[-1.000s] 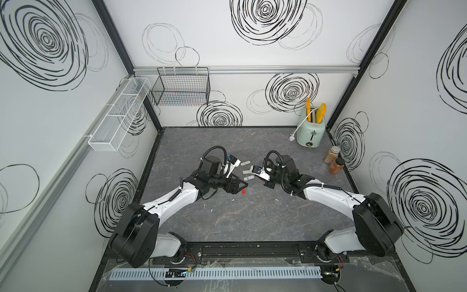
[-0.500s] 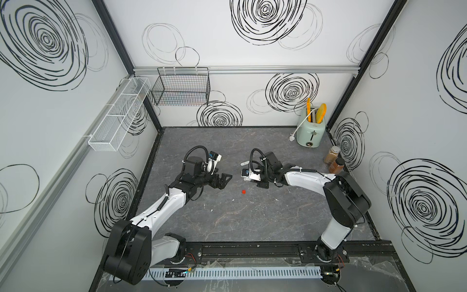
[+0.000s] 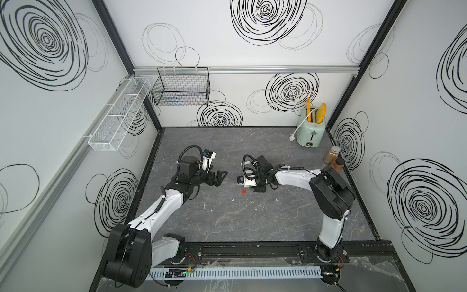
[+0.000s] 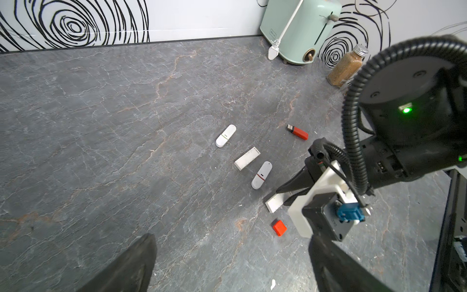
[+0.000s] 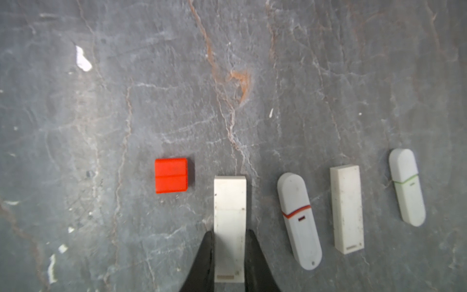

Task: Close the usb drive cover
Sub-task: Place the USB drive at the center of the board, then pick up the cover from the center of the board.

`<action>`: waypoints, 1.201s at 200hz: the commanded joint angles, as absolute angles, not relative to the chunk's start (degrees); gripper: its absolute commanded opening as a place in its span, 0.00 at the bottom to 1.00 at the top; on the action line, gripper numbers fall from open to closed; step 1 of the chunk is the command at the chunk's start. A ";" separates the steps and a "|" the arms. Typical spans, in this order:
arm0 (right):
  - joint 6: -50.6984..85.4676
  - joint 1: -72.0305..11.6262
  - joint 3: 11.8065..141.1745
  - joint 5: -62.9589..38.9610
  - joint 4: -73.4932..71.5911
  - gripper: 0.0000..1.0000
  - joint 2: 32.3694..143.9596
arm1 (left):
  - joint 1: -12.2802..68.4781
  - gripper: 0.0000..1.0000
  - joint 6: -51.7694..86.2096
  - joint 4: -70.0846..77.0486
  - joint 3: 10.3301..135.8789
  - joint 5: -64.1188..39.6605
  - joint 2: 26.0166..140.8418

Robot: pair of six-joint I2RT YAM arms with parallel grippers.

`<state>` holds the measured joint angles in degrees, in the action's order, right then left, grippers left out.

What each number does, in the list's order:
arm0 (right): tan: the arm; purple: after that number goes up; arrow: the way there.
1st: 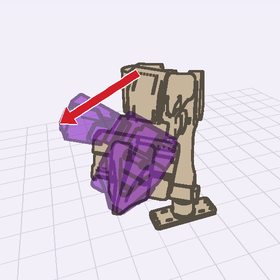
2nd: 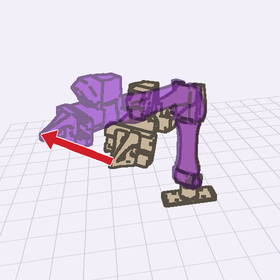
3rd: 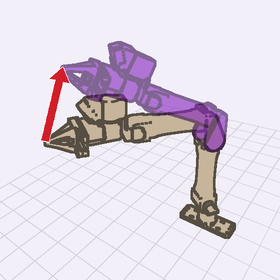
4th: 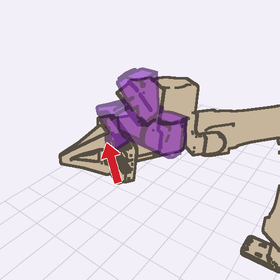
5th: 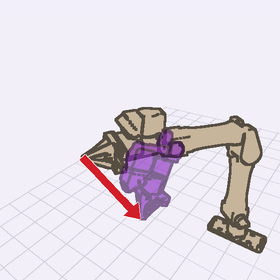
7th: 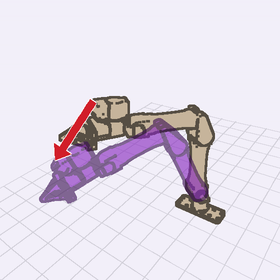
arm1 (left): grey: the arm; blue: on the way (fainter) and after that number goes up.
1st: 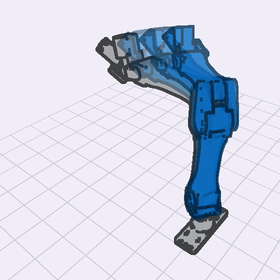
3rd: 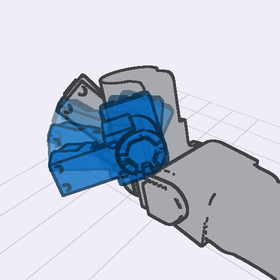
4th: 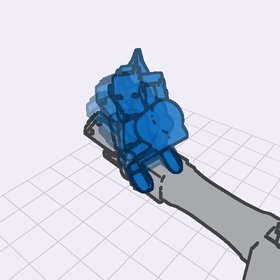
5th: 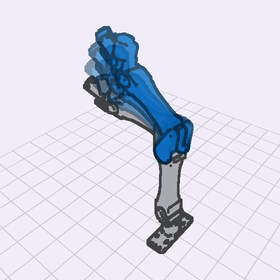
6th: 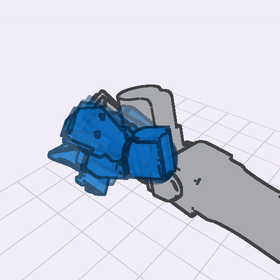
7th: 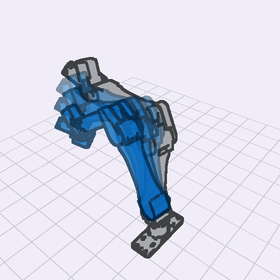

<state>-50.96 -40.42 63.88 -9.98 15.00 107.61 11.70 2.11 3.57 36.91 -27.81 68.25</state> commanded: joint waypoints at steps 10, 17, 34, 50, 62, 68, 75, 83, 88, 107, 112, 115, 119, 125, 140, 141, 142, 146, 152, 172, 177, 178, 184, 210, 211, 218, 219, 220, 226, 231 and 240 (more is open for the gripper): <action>-52.69 -40.69 64.55 -8.79 16.98 0.08 109.57 | 11.25 0.98 0.92 5.63 36.68 -28.00 67.50; -52.82 -40.69 64.41 -8.70 16.72 0.09 109.85 | 11.25 0.98 0.83 6.04 36.42 -27.95 67.29; -52.49 -40.78 64.49 -8.81 16.63 0.12 110.80 | 11.34 0.98 0.86 6.30 36.29 -28.62 67.40; -52.03 -41.13 64.68 -8.35 17.35 0.23 111.57 | 11.25 0.98 0.90 5.40 36.95 -28.36 67.68; -52.01 -41.22 64.17 -8.26 16.93 0.30 111.47 | 11.30 0.98 0.88 5.84 36.69 -27.95 67.54; -52.03 -41.29 63.96 -8.18 16.65 0.34 111.29 | 11.32 0.98 0.83 6.06 36.42 -28.10 67.49; -51.87 -41.33 63.90 -8.03 16.68 0.38 111.03 | 11.25 0.98 0.79 6.24 36.39 -28.49 67.50; -51.53 -41.36 64.03 -7.75 17.07 0.42 110.63 | 11.34 0.98 0.83 5.80 36.68 -28.74 67.66; -51.35 -41.31 63.94 -7.69 17.30 0.45 110.26 | 11.31 0.98 0.86 5.45 36.90 -28.70 67.76; -51.17 -41.31 62.60 -7.71 16.43 0.54 107.81 | 11.29 0.98 0.84 5.64 36.72 -28.04 67.59; -50.86 -41.35 62.22 -7.49 15.98 0.56 107.13 | 11.25 0.98 0.81 5.95 36.57 -28.19 67.54; -50.64 -41.31 61.98 -7.33 15.85 0.56 106.68 | 11.33 0.98 0.79 6.09 36.49 -28.33 67.54; -50.27 -41.31 61.87 -7.11 15.80 0.56 106.16 | 11.33 0.98 0.79 6.01 36.55 -28.53 67.59; -49.53 -41.32 61.74 -6.82 16.12 0.57 105.29 | 11.30 0.98 0.79 5.62 36.68 -28.73 67.78; -47.52 -41.26 60.79 -6.89 16.43 0.58 102.58 | 11.27 0.98 0.95 5.14 37.18 -28.26 67.82; -47.40 -41.28 60.63 -6.92 16.34 0.57 102.31 | 11.26 0.98 0.96 5.12 37.18 -28.15 67.79; -47.30 -41.30 60.51 -6.93 16.30 0.58 102.09 | 11.30 0.98 0.92 5.15 37.18 -28.18 67.78; -46.81 -41.33 59.97 -7.04 15.84 0.59 101.17 | 11.32 0.98 0.90 5.33 37.11 -28.06 67.69; -45.70 -41.35 58.73 -7.06 14.56 0.60 99.75 | 11.33 0.98 0.96 5.75 36.87 -28.14 67.59; -39.97 -41.59 55.15 -7.17 10.53 0.62 95.40 | 11.27 0.98 0.95 5.77 36.82 -29.00 68.03; -37.89 -41.67 54.48 -6.97 9.94 0.62 94.53 | 11.25 0.98 1.04 5.64 36.99 -28.75 68.05; -37.44 -41.67 54.36 -6.96 9.93 0.62 94.46 | 11.25 0.98 1.05 5.59 37.04 -28.75 68.04; -34.74 -41.66 53.83 -6.94 9.48 0.63 93.62 | 11.20 0.98 1.05 5.63 37.09 -28.44 67.90; -23.63 -42.43 49.94 -7.55 6.81 0.73 89.20 | 11.18 0.98 0.80 6.10 36.65 -28.74 67.74; -23.19 -42.48 49.76 -7.64 6.70 0.73 88.98 | 11.17 0.98 0.80 6.08 36.69 -28.69 67.75; -19.75 -42.83 48.55 -8.39 5.76 0.76 87.48 | 11.03 0.98 0.77 5.85 36.86 -28.61 67.85; -19.37 -42.90 48.40 -8.50 5.60 0.77 87.25 | 11.05 0.98 0.78 5.83 36.89 -28.54 67.94; -18.82 -42.94 48.15 -8.60 5.39 0.77 87.04 | 11.02 0.98 0.74 5.77 36.91 -28.51 67.98; -16.46 -43.58 46.81 -9.10 4.04 0.78 85.74 | 10.97 0.98 0.71 5.74 37.00 -28.12 67.88; -14.99 -44.26 45.45 -9.07 2.65 0.80 84.55 | 10.95 0.98 0.56 5.88 36.99 -27.73 67.87; -12.48 -45.95 43.43 -7.57 0.01 0.83 82.84 | 10.98 0.98 0.42 6.07 36.83 -27.36 67.81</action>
